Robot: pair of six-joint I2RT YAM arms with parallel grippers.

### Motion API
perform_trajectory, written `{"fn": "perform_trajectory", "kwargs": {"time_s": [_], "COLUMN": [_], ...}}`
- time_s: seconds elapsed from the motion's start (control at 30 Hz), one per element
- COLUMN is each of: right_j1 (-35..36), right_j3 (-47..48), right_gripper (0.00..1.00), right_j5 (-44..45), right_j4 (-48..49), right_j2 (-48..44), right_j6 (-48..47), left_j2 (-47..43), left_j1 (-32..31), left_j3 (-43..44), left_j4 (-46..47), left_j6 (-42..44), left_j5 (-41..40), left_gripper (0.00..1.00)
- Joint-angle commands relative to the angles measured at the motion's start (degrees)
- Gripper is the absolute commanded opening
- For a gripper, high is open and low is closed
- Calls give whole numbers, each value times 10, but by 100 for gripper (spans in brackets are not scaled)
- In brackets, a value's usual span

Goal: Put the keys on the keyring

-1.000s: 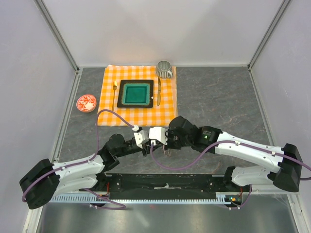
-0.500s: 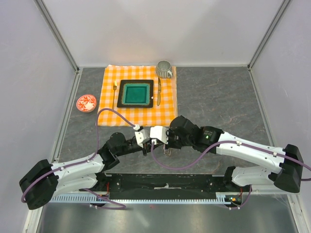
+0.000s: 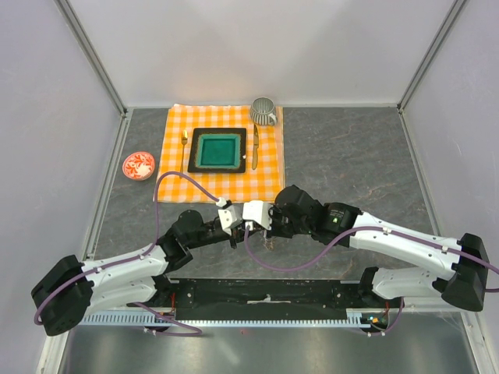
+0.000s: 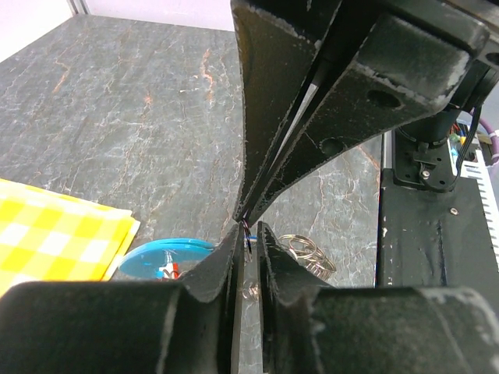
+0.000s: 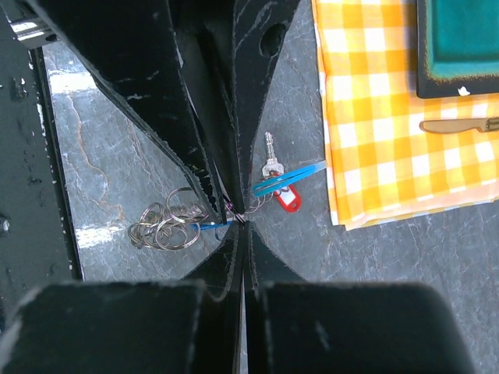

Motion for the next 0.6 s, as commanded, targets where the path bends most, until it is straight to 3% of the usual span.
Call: {"fn": "perform_trajectory", "kwargs": {"time_s": [0.0, 0.43, 0.57], "right_j1": [10, 10, 10], "right_j3": [-1, -7, -19], "right_gripper": [0, 0, 0], "right_j5": [-3, 12, 15], "right_j4": [44, 64, 84], "right_j2": [5, 2, -2], "right_j6": [-4, 14, 30], "left_j2": [19, 16, 4], "left_j1": [-4, -4, -4], "left_j3": [29, 30, 4], "left_j4": [-55, -67, -19], "left_j6": [31, 27, 11], "left_j5": [-11, -47, -58], "left_gripper": [18, 25, 29]}}
